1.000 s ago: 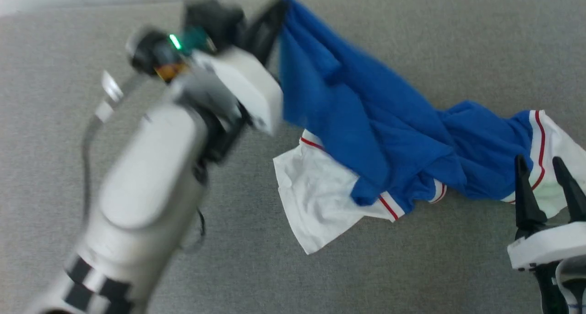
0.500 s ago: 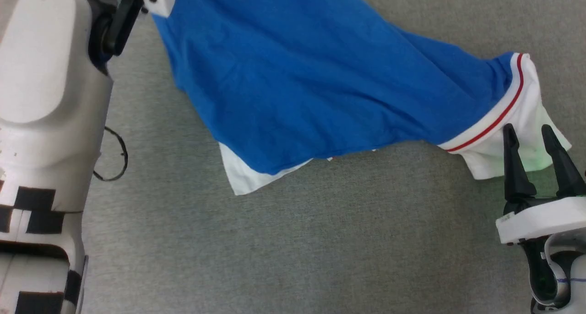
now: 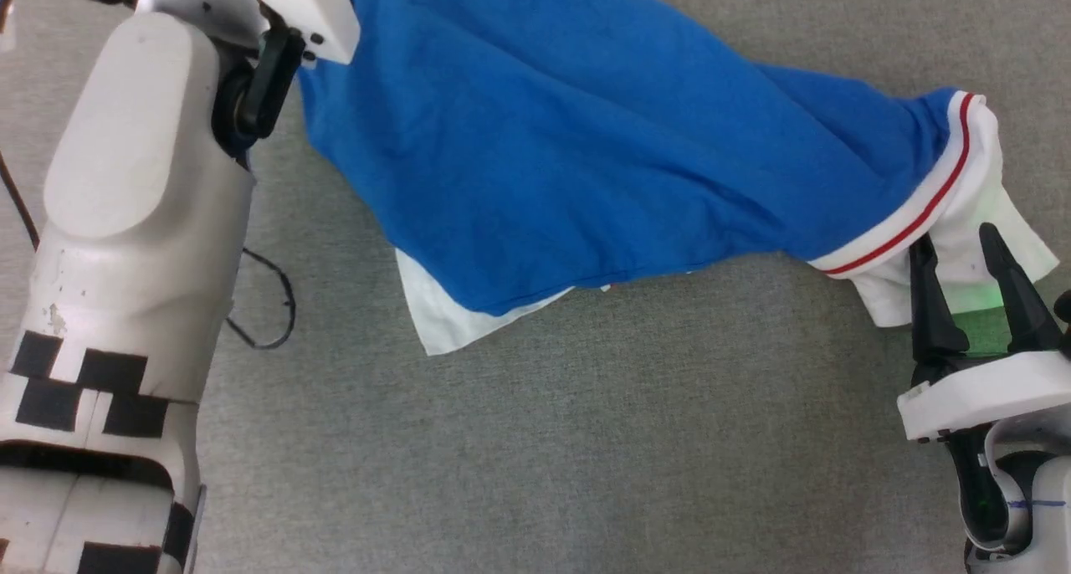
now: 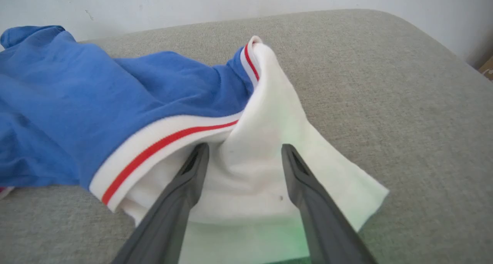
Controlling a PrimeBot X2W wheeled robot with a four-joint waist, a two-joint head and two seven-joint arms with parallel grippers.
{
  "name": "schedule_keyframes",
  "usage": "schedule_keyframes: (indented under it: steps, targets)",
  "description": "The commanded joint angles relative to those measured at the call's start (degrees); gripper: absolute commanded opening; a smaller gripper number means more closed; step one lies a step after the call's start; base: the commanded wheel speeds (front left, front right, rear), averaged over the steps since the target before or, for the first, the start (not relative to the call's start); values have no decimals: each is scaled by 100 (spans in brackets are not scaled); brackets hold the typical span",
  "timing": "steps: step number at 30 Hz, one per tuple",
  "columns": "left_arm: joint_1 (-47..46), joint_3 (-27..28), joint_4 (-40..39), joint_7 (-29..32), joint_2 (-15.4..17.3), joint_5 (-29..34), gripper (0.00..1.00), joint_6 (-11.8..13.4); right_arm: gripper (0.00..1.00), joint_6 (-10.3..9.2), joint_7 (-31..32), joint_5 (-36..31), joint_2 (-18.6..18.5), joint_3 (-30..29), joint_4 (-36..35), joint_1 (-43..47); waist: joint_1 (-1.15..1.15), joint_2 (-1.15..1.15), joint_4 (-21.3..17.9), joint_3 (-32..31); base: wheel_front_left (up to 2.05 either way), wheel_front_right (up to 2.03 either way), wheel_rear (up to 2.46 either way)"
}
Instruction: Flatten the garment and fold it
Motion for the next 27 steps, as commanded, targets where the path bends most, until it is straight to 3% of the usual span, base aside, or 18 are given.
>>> schedule_keyframes:
  steps: [1, 4, 9, 19, 24, 27]
  targets:
    - [127, 56, -104, -129, -31, -75, 100, -44, 100, -11, 11, -43, 15, -13, -13, -18, 0, 0, 184, -278, 0, 0, 0]
    - [431, 128, -417, -438, -67, -193, 100, -51, 100, -11, 73, -72, 15, -22, -48, 107, 0, 0, 291, -569, 0, 0, 0]
    - [1425, 244, -1249, -878, 6, -253, 100, 172, 100, -11, 203, -111, 15, -18, -111, 356, 0, 0, 399, -1030, 0, 0, 0]
    - [4553, 489, -3350, -1399, 309, 40, 100, 1217, 100, -11, 462, -128, 15, 12, -335, 929, 0, 0, 402, -1758, 0, 0, 0]
    - [5905, 582, -4032, -1505, 77, 97, 100, 1661, 100, -11, 524, -60, 15, 19, -406, 1169, 0, 0, 456, -1977, 0, 0, 0]
    - [6465, 620, -4138, -1529, -58, 162, 100, 1750, 100, -11, 542, -14, 15, 41, -423, 1262, 0, 0, 527, -2032, 0, 0, 0]
